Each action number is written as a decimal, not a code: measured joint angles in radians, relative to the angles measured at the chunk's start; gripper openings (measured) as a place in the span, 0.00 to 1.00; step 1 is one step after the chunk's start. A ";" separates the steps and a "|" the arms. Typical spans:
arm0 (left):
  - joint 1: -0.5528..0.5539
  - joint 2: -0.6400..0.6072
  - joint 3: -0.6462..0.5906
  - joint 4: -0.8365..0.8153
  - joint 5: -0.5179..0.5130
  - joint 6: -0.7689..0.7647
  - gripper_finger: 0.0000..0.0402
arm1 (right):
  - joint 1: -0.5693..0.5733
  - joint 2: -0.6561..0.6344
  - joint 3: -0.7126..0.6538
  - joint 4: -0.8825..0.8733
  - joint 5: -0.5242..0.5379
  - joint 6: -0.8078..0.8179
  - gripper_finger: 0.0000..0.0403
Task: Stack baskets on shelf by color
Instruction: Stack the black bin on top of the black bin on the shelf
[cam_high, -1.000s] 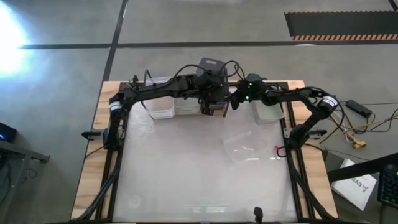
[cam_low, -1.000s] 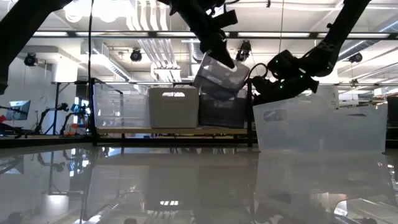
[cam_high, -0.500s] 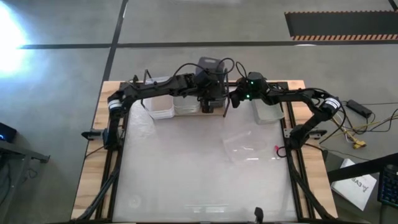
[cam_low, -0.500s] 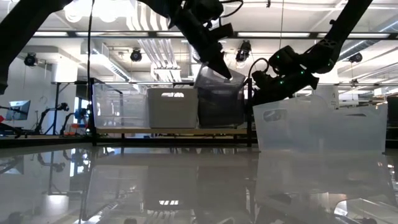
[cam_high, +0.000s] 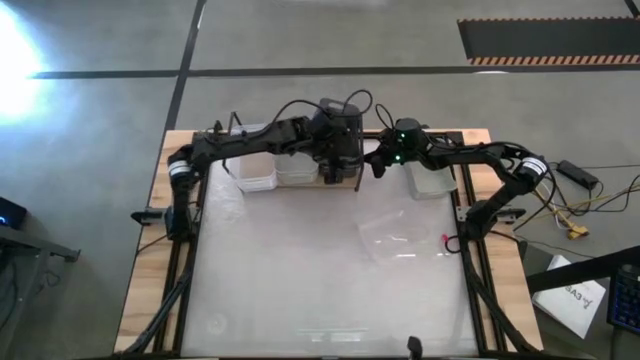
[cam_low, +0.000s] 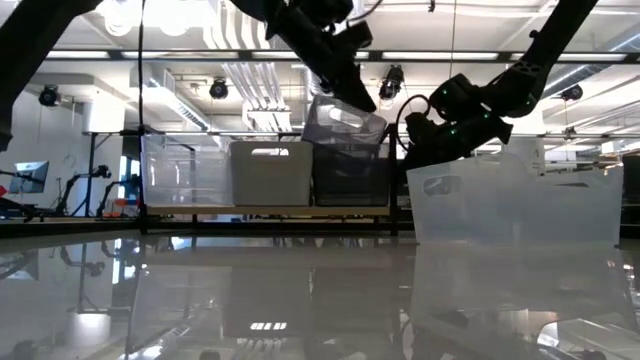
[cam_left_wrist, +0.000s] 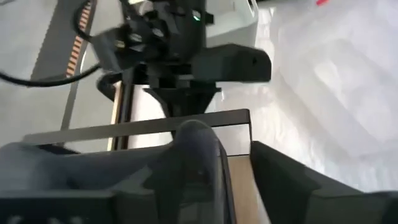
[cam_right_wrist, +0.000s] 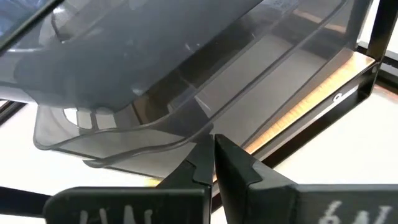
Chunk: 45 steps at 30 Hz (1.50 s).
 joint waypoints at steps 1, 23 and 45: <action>0.000 -0.011 0.000 -0.006 0.000 -0.015 0.43 | 0.002 0.000 0.000 0.000 0.000 0.000 0.02; 0.019 -0.026 0.001 -0.239 -0.075 0.078 0.05 | 0.024 -0.001 0.000 0.000 0.007 -0.007 0.02; 0.074 -0.084 -0.153 0.003 0.123 -0.059 0.00 | 0.027 -0.001 0.000 -0.001 0.008 -0.008 0.02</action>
